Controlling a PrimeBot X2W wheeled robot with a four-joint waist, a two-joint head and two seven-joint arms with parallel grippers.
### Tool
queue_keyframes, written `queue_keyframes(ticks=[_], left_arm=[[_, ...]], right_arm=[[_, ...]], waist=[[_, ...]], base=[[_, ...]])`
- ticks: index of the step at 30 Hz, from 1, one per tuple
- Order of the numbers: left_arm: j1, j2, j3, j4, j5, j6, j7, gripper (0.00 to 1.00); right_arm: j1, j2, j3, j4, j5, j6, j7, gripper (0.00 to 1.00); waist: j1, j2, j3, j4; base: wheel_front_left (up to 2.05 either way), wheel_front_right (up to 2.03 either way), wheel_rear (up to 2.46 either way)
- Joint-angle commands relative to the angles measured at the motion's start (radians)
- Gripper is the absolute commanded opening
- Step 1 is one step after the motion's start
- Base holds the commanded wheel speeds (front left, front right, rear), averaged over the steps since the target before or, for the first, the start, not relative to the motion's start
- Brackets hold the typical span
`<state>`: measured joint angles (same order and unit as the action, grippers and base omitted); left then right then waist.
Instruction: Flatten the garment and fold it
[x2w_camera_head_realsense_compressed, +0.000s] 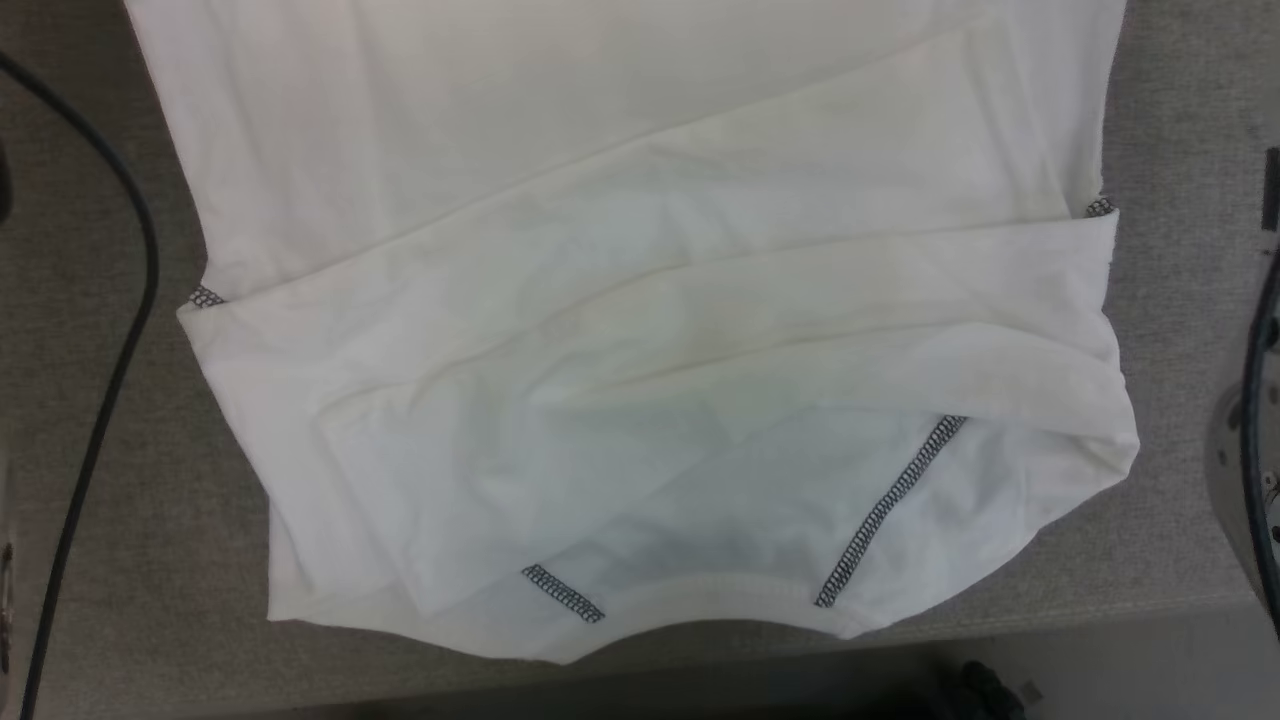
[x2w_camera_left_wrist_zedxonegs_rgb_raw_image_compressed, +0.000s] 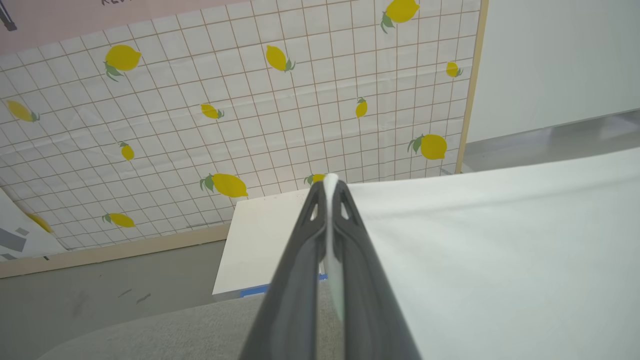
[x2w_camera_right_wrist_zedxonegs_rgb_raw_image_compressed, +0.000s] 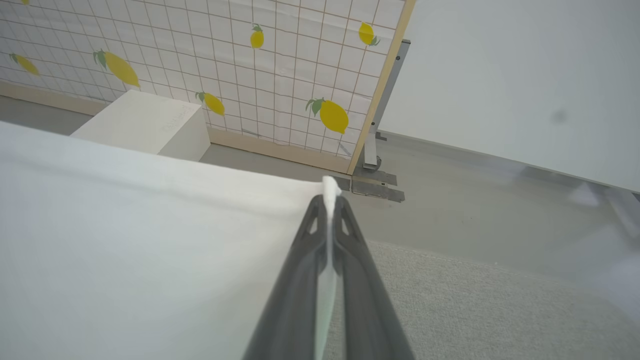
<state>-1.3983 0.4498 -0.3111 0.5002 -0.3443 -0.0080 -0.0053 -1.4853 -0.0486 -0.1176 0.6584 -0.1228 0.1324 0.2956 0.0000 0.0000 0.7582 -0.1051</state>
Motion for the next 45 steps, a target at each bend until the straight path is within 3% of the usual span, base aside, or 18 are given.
queue_keyframes(ticks=[1,11,19,25,31,37,45], left_arm=[[0.022,-0.002,0.000,0.013,-0.001,-0.004,-0.023,0.00],[0.298,-0.029,-0.039,0.009,-0.090,-0.087,-0.126,0.00],[0.615,0.000,-0.058,-0.169,-0.135,-0.077,-0.160,0.00],[0.881,0.004,-0.069,-0.325,-0.182,-0.035,-0.157,0.00],[1.103,0.013,-0.108,-0.417,-0.234,-0.033,-0.126,0.00],[1.240,0.019,-0.132,-0.429,-0.275,-0.033,-0.113,0.00],[1.329,0.004,-0.159,-0.394,-0.300,-0.042,-0.135,0.00]], right_arm=[[0.033,-0.002,0.010,0.011,0.001,-0.002,-0.022,0.00],[0.288,-0.013,0.162,-0.005,0.146,-0.002,-0.135,0.00],[0.608,-0.111,0.287,-0.214,0.311,-0.002,-0.136,0.00],[0.865,-0.190,0.284,-0.397,0.377,-0.002,-0.081,0.00],[1.092,-0.234,0.248,-0.544,0.404,-0.002,0.023,0.00],[1.260,-0.258,0.207,-0.669,0.402,-0.002,0.111,0.00],[1.413,-0.250,0.148,-0.764,0.394,-0.002,0.149,0.00]], waist=[[0.0000,0.0000,-0.063,0.010],[0.0000,0.0000,-0.293,0.037],[0.0000,0.0000,-0.428,0.068],[0.0000,0.0000,-0.487,0.091],[0.0000,0.0000,-0.524,0.113],[0.0000,0.0000,-0.544,0.127],[0.0000,0.0000,-0.559,0.142]], base=[[0.00,0.00,0.00],[0.00,0.00,0.00],[0.00,0.00,0.00],[0.00,0.00,0.00],[0.00,0.00,0.00],[0.00,0.00,0.00],[0.00,0.00,0.00]])
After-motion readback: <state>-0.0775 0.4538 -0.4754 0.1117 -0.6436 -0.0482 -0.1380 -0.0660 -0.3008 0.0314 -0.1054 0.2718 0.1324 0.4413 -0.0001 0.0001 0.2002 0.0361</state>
